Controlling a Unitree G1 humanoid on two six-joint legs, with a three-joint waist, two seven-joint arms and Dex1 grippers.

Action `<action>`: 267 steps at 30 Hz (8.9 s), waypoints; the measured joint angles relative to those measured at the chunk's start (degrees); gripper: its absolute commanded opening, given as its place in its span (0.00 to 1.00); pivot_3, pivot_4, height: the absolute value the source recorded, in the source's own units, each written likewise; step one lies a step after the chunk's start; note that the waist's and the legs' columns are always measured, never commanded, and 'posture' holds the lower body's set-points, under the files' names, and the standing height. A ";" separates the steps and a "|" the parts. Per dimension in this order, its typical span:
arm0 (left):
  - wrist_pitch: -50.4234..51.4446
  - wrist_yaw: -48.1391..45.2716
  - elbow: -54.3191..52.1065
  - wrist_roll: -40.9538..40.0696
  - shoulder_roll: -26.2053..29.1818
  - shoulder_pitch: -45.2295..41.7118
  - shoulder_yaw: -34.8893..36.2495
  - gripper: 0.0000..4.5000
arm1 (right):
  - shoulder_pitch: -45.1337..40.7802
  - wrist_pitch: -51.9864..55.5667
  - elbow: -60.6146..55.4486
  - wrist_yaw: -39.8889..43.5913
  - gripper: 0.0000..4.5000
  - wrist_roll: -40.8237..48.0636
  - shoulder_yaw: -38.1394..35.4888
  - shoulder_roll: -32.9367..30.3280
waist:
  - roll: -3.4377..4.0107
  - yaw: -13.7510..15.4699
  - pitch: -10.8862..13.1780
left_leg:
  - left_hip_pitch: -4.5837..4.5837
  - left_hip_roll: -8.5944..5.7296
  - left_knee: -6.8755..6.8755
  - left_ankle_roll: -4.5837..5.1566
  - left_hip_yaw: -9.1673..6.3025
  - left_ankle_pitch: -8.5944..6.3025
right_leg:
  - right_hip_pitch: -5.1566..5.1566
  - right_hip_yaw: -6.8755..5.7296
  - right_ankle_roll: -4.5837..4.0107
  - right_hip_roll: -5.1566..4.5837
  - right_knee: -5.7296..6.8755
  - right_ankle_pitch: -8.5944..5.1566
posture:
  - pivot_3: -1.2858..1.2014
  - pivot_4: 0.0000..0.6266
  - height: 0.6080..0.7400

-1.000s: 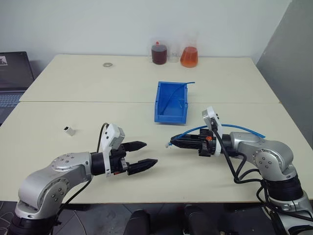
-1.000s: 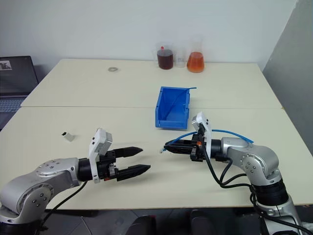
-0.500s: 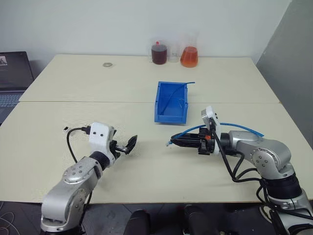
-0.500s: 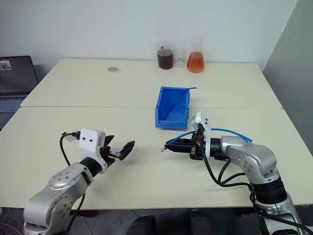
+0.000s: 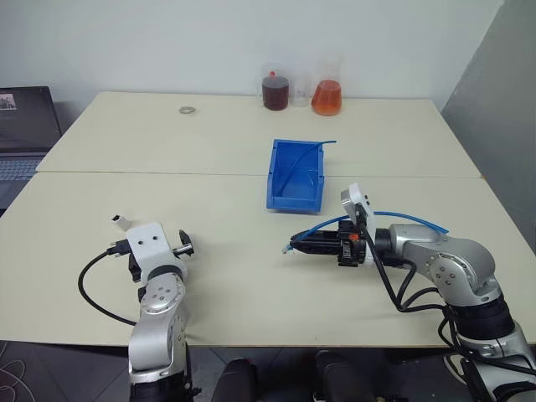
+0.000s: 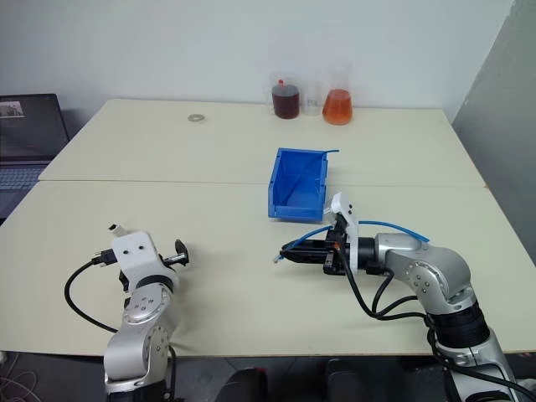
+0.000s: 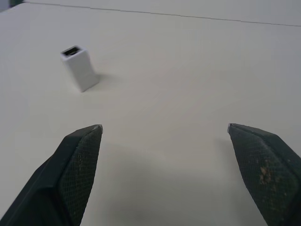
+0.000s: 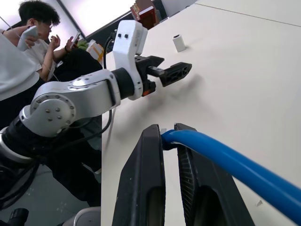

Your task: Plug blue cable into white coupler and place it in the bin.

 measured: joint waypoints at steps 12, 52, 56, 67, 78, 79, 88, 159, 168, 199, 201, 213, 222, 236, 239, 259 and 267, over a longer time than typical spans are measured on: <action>-5.21 11.95 11.35 2.75 -3.23 -10.11 9.50 1.00 | -0.76 0.11 0.51 1.17 0.02 -0.17 0.22 -0.67 | -0.07 -0.01 -0.01 | -0.02 -0.02 0.01 0.00 -0.01 0.00 | 0.00 -0.03 0.03 0.00 0.00 0.02 | 0.52 0.24 1.00; -9.97 17.05 42.46 -0.11 6.38 -31.04 17.53 0.90 | -0.75 0.12 0.51 0.83 0.02 -0.51 0.24 -0.56 | -0.21 -0.05 -0.04 | -0.06 -0.02 0.02 -0.04 -0.06 0.01 | 0.00 -0.10 0.04 -0.06 0.00 0.03 | 0.52 0.24 1.00; -10.12 16.98 43.01 -0.14 7.12 -31.05 17.48 0.73 | -0.74 0.12 0.50 0.79 0.02 -0.51 0.23 -0.56 | -0.21 -0.06 -0.04 | -0.05 -0.02 0.02 -0.04 -0.07 0.01 | 0.00 -0.11 0.04 -0.06 0.00 0.03 | 0.52 0.24 1.00; -10.92 17.27 45.05 -0.51 8.28 -32.51 17.49 0.18 | -0.73 0.19 0.41 0.25 0.02 -0.47 0.22 -0.53 | -0.21 -0.06 -0.04 | -0.06 -0.02 0.02 -0.04 -0.06 0.01 | 0.00 -0.10 0.04 -0.09 0.00 0.04 | 0.52 0.24 1.00; -8.96 15.38 39.77 -1.30 8.08 -28.74 16.98 0.18 | -0.61 0.26 -0.06 -0.45 0.02 -0.31 0.18 -0.35 | -0.21 -0.13 -0.05 | -0.03 -0.02 0.01 -0.04 -0.04 0.01 | 0.00 -0.09 0.04 -0.29 0.01 0.04 | 0.52 0.24 1.00; -8.57 14.25 38.00 -1.83 7.97 -27.41 16.94 0.18 | -0.52 0.26 -0.06 -0.47 0.02 -0.31 0.17 -0.32 | -0.21 -0.15 -0.05 | -0.03 -0.02 0.01 -0.05 -0.04 0.01 | 0.00 -0.09 0.04 -0.29 0.01 0.04 | 0.52 0.24 1.00; -1.74 -13.46 23.55 -7.26 15.46 -15.49 5.58 0.18 | 0.58 0.08 -1.08 -0.78 0.02 -0.43 0.06 -0.68 | -0.21 -0.13 -0.04 | -0.03 -0.05 0.01 -0.05 -0.07 0.01 | 0.00 -0.13 0.03 -0.20 0.02 0.03 | 0.52 0.24 1.00; -13.42 -99.65 15.73 -2.47 42.54 -20.74 -32.07 0.17 | -1.96 -11.30 0.34 -2.56 0.02 -26.17 21.56 7.53 | -0.07 -0.11 -0.04 | 0.06 0.04 -0.15 0.01 0.03 0.00 | -0.10 -0.02 -0.11 0.04 0.05 -0.08 | 0.52 0.24 1.00; -12.99 -99.63 15.72 -2.45 42.53 -20.74 -32.03 0.18 | -1.84 -13.12 1.70 -2.17 0.02 -27.30 21.62 7.78 | -0.07 -0.14 -0.07 | 0.12 0.05 -0.15 0.01 0.03 0.00 | -0.04 -0.02 -0.11 0.05 0.06 -0.08 | 0.52 0.24 1.00; -14.62 -96.88 15.67 -2.10 41.15 -16.29 -29.87 0.17 | -9.02 -14.37 8.88 6.44 0.02 -33.78 27.87 9.63 | 0.58 -0.40 -1.39 | 0.38 0.06 -0.19 0.05 0.12 -0.01 | 0.11 0.04 -0.11 0.07 0.08 -0.08 | 0.52 0.24 1.00; -14.43 -96.69 15.30 -2.09 41.28 -15.71 -29.73 0.17 | -9.70 -14.38 8.96 6.97 0.02 -34.80 28.76 9.77 | 0.62 -0.41 -1.54 | 0.40 0.06 -0.20 0.07 0.12 -0.03 | 0.11 0.05 -0.12 0.08 0.07 -0.09 | 0.52 0.24 1.00; -13.40 -94.88 13.19 -2.50 41.30 -12.84 -28.05 0.33 | -9.29 -14.20 8.98 7.49 0.02 -36.05 28.58 10.70 | 0.68 -0.50 -1.91 | 0.60 0.09 -0.24 0.33 0.33 -0.18 | 0.16 0.11 -0.17 0.13 0.07 -0.12 | 0.52 0.24 1.00; -12.76 -91.28 10.59 -5.70 40.52 -7.12 -25.71 0.71 | -7.85 -11.99 8.94 7.55 0.02 -33.49 24.06 10.52 | 0.50 -0.43 -1.57 | 0.34 0.13 -0.21 0.33 0.13 -0.18 | 0.03 0.08 -0.17 0.11 0.07 -0.12 | 0.52 0.24 1.00; 6.77 -74.07 2.99 -18.56 40.27 -10.49 -5.01 1.00 | -12.43 -0.07 7.39 -1.46 0.02 -20.10 -5.79 6.80 | -0.02 -0.44 -0.43 | 0.14 0.07 -0.18 0.32 0.07 -0.17 | -0.08 0.03 -0.13 0.04 0.06 -0.08 | 0.52 0.24 1.00; 10.14 -70.15 2.44 -18.73 38.59 -15.88 -6.38 1.00 | -18.56 0.55 14.34 -5.04 0.02 -19.47 -9.02 8.79 | -0.04 -0.67 -0.39 | 0.16 0.10 -0.23 0.32 0.10 -0.17 | -0.10 0.05 -0.16 0.06 0.07 -0.08 | 0.52 0.24 1.00; 10.24 -66.45 6.78 -16.97 35.29 -25.39 -15.53 1.00 | -50.86 -25.68 86.77 -9.11 0.70 -36.12 -4.48 15.93 | -0.02 -0.43 -0.25 | -0.75 0.08 -0.19 0.28 0.32 -0.16 | -0.86 0.04 -0.48 -0.45 0.10 0.12 | 0.52 0.24 1.00; 10.01 -65.63 6.78 -16.68 35.31 -23.58 -15.85 1.00 | -51.48 -24.54 87.20 -6.28 0.70 -38.38 -5.41 10.93 | -0.02 -0.41 -0.25 | -0.76 0.02 -0.19 0.29 0.31 -0.16 | -0.85 0.02 -0.48 -0.48 0.10 0.12 | 0.52 0.24 1.00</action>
